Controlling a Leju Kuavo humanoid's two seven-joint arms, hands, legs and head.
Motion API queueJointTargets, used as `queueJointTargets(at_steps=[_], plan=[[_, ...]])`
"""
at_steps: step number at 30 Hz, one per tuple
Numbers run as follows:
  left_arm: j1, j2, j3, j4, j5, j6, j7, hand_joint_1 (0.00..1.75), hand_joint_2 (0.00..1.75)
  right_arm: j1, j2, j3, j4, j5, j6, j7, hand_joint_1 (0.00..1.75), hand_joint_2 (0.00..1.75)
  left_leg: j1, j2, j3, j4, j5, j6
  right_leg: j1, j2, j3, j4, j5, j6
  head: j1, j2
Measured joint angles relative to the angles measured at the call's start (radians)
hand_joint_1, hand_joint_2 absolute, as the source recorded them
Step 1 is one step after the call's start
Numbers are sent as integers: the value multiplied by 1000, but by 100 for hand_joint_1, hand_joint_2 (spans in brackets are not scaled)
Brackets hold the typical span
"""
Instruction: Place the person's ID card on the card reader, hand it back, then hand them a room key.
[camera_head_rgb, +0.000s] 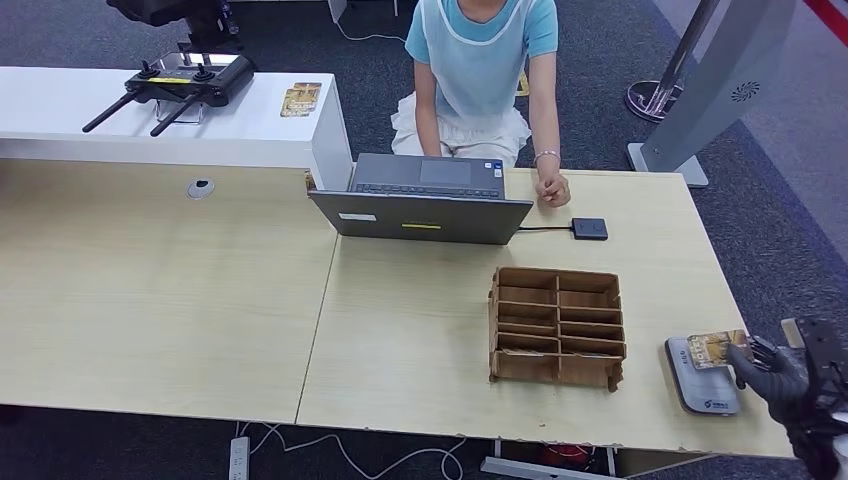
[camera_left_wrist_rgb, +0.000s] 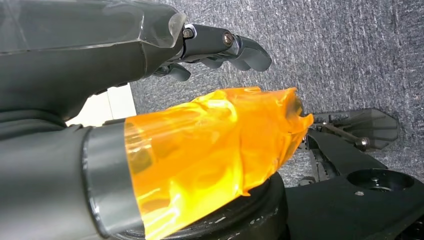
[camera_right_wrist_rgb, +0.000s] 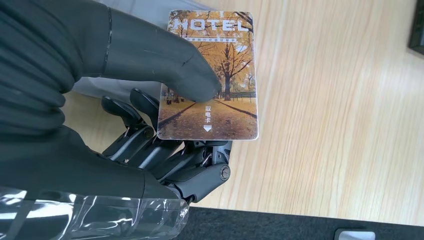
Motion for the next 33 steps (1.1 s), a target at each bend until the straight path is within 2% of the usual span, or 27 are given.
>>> queueJointTargets(at_steps=[14, 21, 25, 33], plan=[[0, 2, 0, 0, 0, 0, -3, 0, 0, -38, -36, 38, 29, 93, -59, 8, 175, 175, 0, 0, 0, 0, 0, 0, 0, 0, 0, 0, 0, 0, 0, 0], [0, 0, 0, 1, -5, 1, -4, 0, 0, -24, -53, 43, 31, 85, -58, -3, 175, 175, 0, -1, 0, 0, 0, 0, 0, -1, 0, 0, 0, 0, 0, 0], [2, -2, 0, 1, -16, 6, -6, 0, 0, 42, -64, 7, -8, 69, -31, -14, 175, 175, 0, -3, 0, 0, 0, 0, 0, -3, 0, 0, 0, 0, 0, 0], [5, -9, 0, 1, -35, 11, -6, 0, 0, 149, -57, -137, -142, 77, 60, -18, 175, 175, 0, -1, 0, 0, -1, 1, 0, -1, 0, 0, 0, 0, 0, 0]])
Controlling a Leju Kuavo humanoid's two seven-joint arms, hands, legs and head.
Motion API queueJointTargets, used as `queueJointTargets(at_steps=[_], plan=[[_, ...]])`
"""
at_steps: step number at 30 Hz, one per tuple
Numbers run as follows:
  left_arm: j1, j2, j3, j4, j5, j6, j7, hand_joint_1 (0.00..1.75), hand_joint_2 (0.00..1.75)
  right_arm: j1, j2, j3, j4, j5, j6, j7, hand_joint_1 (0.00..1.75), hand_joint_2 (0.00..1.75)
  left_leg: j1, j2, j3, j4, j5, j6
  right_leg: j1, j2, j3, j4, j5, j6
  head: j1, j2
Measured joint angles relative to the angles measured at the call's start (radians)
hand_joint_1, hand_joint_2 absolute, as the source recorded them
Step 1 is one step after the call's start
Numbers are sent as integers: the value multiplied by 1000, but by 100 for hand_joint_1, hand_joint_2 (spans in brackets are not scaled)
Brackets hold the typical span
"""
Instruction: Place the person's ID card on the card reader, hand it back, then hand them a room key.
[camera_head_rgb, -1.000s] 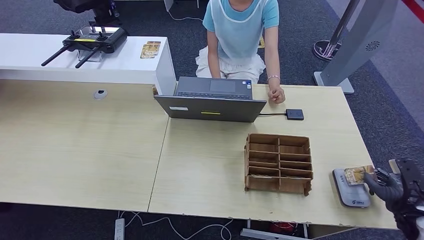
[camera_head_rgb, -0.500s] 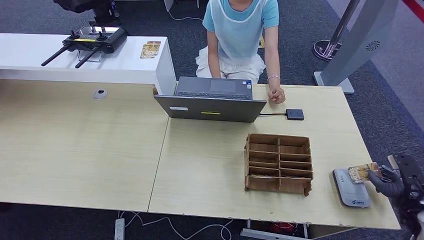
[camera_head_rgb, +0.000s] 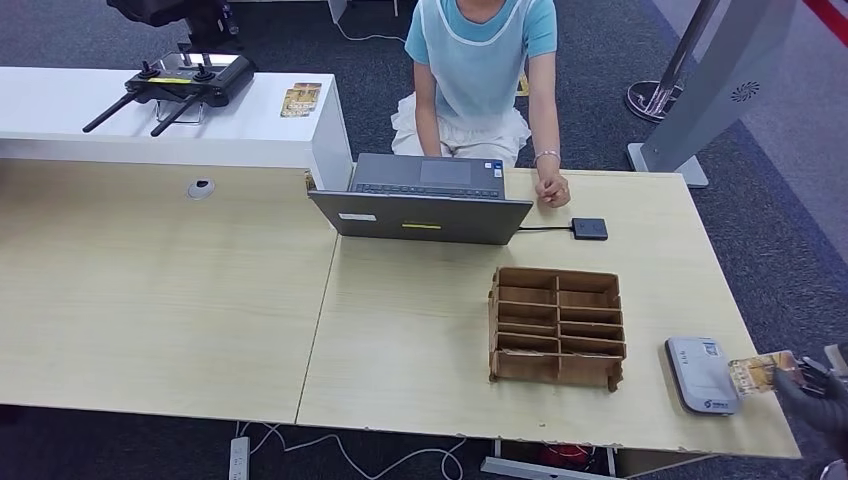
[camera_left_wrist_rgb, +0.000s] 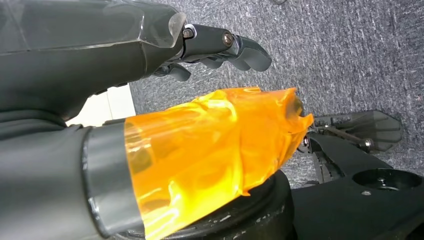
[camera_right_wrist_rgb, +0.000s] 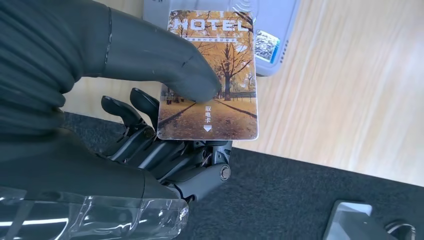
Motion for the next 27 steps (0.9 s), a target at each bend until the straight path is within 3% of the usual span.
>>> queueJointTargets(at_steps=[6, 13, 16, 20, 24, 27], plan=[[0, -8, 0, 0, 2, 0, 0, 0, 0, -15, 2, -23, -111, -1, -17, 30, 175, 175, 0, 3, 0, 0, 0, 0, 0, 2, 1, 0, 1, 0, 0, 0], [1, -13, 0, 0, 3, 0, 0, 0, 0, -105, 3, 23, -178, 39, -96, 58, 175, 175, 0, 4, 0, 0, 1, 1, 0, 3, 2, 1, 1, 0, 0, 0], [0, -14, 0, 0, 6, 0, 0, 0, 0, -222, 8, 104, -176, 180, -197, 79, 175, 175, 0, 11, 0, -1, 1, 0, 0, 10, 0, 2, 3, -1, 0, 0], [-7, -17, 0, 0, 5, 0, -1, 0, 0, -455, 39, 281, -133, 398, -338, 133, 175, 175, 0, 17, 2, -1, 3, -1, 0, 16, -2, 3, 6, -2, 0, 0], [-9, -16, 0, 0, -1, -2, 0, 0, 0, -651, 84, 448, -69, 533, -412, 173, 175, 175, 0, 11, 1, -1, 7, -3, 0, 11, -3, 5, 7, -2, 0, 0], [-9, -14, 0, 0, -4, -2, 1, 0, 0, -743, 118, 535, -32, 596, -445, 184, 175, 175, 1, 8, 0, -1, 8, -4, 0, 8, -3, 5, 7, -3, 0, 0]])
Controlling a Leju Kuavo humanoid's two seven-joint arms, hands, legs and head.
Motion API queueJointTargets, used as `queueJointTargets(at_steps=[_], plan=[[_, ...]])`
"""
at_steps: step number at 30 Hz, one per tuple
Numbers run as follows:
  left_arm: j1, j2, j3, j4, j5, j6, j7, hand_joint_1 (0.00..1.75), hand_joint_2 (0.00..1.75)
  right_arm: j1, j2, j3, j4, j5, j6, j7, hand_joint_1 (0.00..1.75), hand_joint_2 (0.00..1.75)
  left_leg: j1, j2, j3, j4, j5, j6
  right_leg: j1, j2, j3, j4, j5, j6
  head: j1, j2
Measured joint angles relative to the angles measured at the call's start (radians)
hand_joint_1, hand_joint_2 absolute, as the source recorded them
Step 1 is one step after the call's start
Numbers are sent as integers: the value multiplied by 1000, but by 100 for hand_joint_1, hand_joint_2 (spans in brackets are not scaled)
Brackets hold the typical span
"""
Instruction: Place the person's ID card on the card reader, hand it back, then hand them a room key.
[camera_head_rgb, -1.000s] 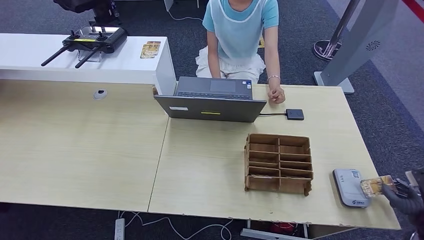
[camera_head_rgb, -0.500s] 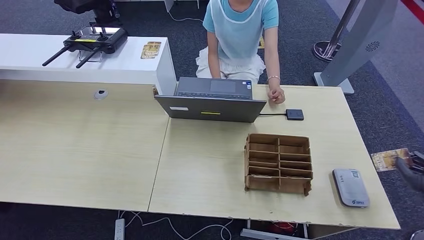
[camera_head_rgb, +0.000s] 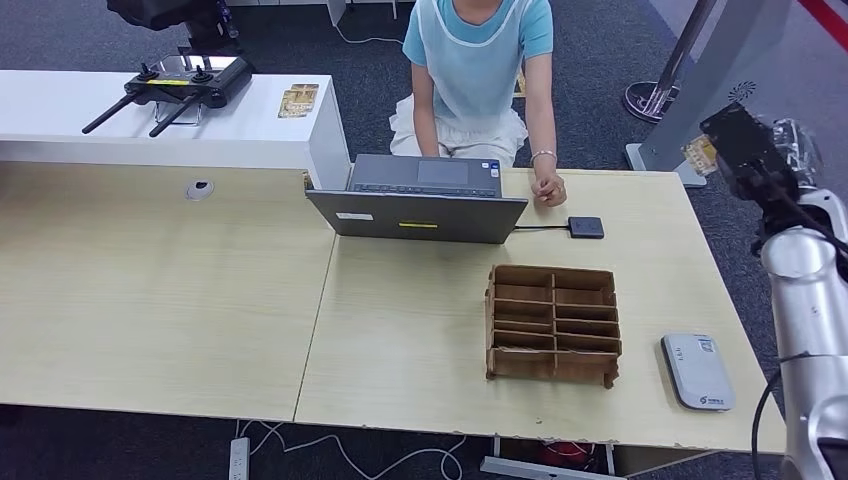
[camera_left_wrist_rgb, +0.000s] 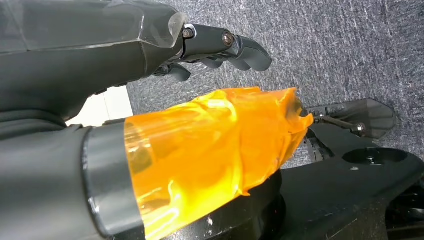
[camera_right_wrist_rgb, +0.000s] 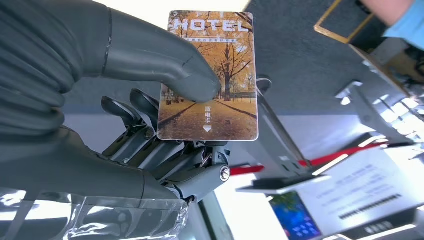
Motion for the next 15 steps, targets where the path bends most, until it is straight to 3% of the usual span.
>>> queueJointTargets(at_steps=[4, 12, 15], plan=[[0, 1, -1, 0, -4, -2, 2, 0, 0, -68, 35, 69, 34, 71, -34, 11, 175, 175, 0, 0, -1, 0, 0, 0, 0, 0, 0, 0, 0, 0, 0, 0], [0, 3, -1, 0, -7, -4, 3, 0, 0, -89, 51, 97, 48, 110, -49, 20, 175, 175, 0, 0, -1, 0, 0, 0, 0, 0, 0, 0, 0, 0, 0, 0], [0, 5, -2, 0, -14, -8, 6, 0, 0, -148, 103, 165, 106, 211, -86, 40, 175, 175, 0, 0, -1, 0, 0, 0, 0, -1, -1, 0, 0, 0, 0, 0]])
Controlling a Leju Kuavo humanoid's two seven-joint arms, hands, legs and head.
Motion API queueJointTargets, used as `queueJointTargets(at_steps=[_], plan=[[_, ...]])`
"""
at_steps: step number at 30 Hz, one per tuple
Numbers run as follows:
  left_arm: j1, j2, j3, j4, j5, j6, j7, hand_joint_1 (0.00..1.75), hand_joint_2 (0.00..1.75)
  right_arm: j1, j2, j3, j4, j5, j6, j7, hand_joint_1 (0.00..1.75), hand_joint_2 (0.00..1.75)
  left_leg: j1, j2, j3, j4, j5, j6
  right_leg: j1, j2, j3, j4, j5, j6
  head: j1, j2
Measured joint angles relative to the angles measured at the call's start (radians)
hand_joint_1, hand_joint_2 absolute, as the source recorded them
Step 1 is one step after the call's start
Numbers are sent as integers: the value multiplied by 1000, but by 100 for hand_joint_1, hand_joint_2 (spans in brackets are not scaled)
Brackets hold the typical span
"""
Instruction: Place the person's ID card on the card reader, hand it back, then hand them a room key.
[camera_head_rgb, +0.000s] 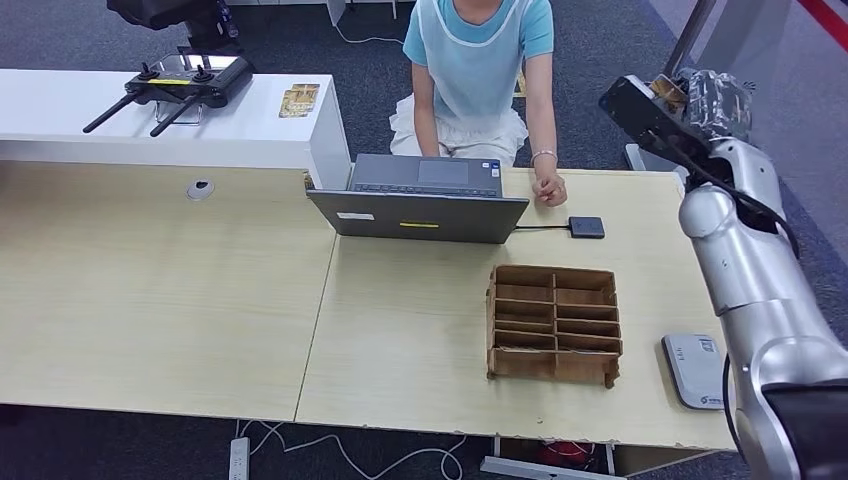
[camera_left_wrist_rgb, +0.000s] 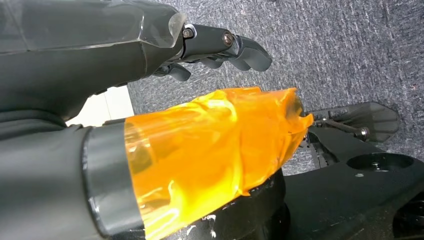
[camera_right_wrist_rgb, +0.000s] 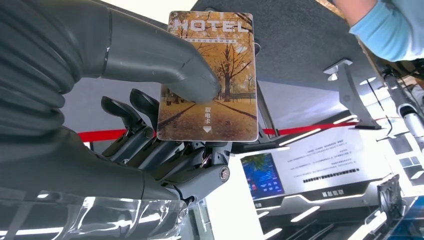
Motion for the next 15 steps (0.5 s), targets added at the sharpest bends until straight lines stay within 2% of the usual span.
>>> queueJointTargets(at_steps=[3, 15], plan=[[0, 2, -1, 0, -4, -1, 1, 0, 0, -56, 59, 57, 72, 88, -33, 11, 175, 175, 0, 0, 0, 0, 0, 0, 0, -1, 0, 0, 0, 0, 0, 0], [0, 5, -3, 0, -4, -9, 4, 0, 0, -104, 112, 92, 192, 170, -87, 14, 175, 175, 0, -1, 0, 0, 0, 0, 0, -2, 0, 0, 0, 0, 0, 0]])
